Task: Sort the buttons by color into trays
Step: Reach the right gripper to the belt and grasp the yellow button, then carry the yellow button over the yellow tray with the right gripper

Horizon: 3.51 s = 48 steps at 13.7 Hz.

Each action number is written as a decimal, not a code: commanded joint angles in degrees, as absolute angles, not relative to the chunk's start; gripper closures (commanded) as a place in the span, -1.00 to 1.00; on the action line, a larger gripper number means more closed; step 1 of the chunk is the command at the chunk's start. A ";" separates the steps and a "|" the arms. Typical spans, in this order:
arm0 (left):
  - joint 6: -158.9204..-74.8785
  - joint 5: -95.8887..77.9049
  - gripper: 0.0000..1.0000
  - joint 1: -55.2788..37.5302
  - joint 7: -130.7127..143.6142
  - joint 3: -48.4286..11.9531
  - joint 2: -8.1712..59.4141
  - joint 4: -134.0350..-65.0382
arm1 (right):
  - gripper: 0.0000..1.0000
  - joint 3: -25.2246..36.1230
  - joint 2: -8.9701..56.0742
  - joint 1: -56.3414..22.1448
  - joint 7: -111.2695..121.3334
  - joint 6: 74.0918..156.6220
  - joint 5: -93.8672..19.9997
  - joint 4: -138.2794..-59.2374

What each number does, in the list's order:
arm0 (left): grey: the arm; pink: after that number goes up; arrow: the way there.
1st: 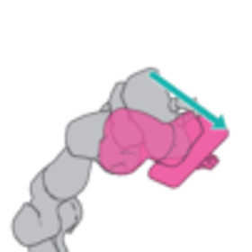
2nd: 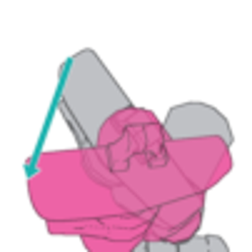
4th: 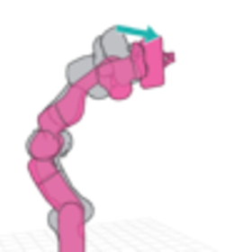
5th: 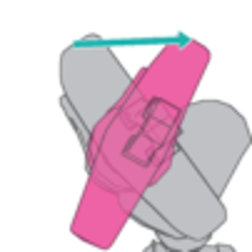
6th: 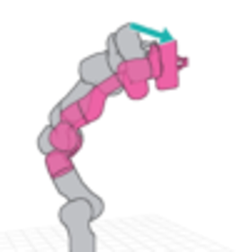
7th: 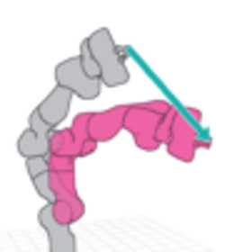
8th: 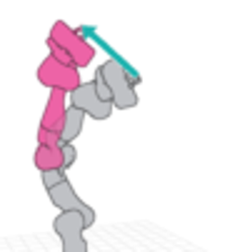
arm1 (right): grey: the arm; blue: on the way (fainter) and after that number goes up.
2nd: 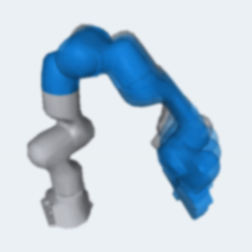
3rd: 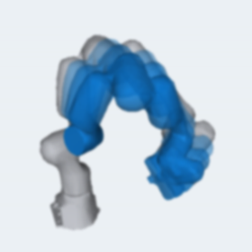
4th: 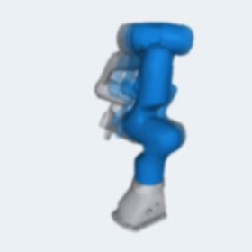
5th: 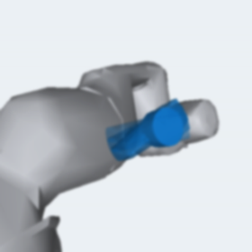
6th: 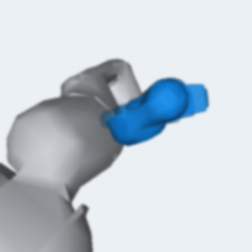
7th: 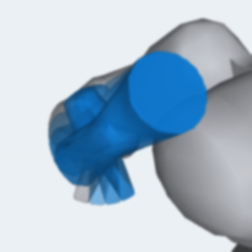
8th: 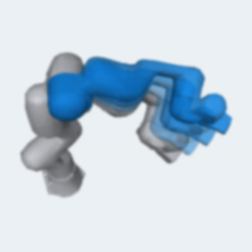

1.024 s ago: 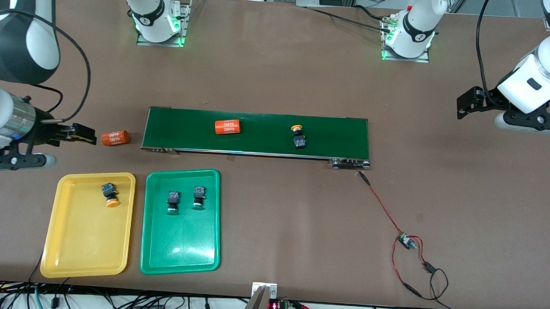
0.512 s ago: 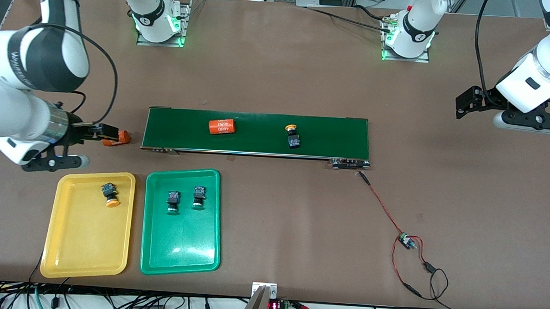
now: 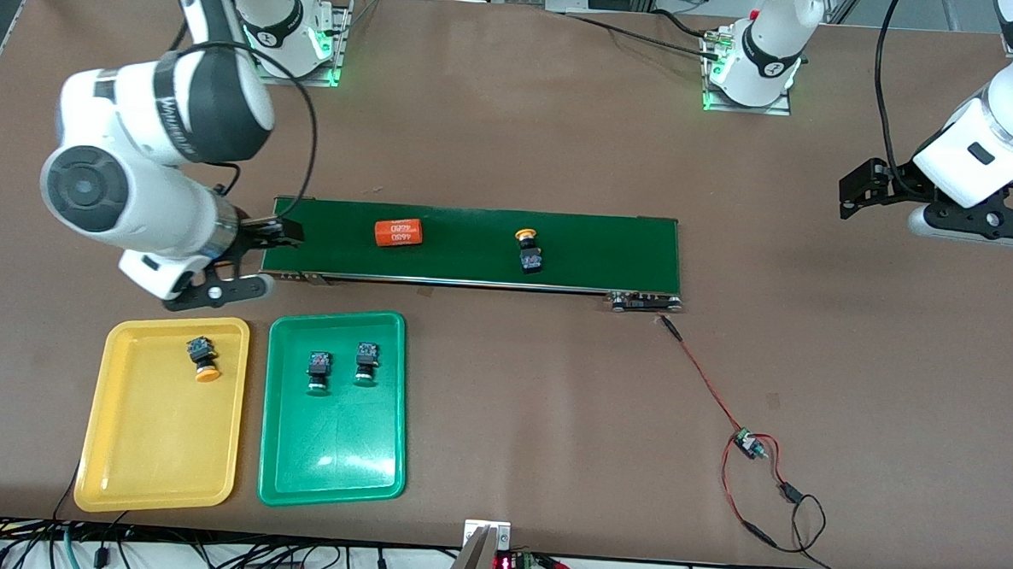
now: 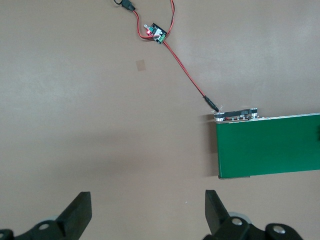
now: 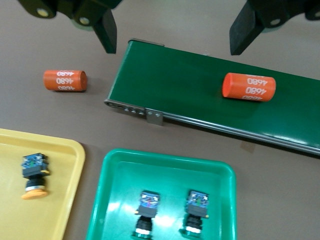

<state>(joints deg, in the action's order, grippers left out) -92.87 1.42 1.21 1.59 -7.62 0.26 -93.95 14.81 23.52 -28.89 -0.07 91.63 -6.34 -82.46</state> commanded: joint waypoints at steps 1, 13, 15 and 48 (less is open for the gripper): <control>-91.41 2.72 -1.00 1.14 1.49 -8.00 0.79 -92.29 | -1.00 15.12 24.78 -32.07 -4.90 92.20 -6.42 -82.62; -91.41 2.72 -1.00 1.14 1.49 -8.70 0.79 -92.20 | -1.00 15.12 32.60 -48.59 -29.69 104.57 -13.97 -82.53; -91.41 2.72 -1.00 1.14 1.49 -8.70 0.79 -92.20 | -1.00 15.12 33.92 -50.87 -35.30 107.21 -14.06 -82.53; -91.23 2.64 -1.00 1.23 1.41 -8.70 0.79 -92.28 | 1.00 16.61 40.69 -38.17 -31.85 113.20 -19.51 -74.88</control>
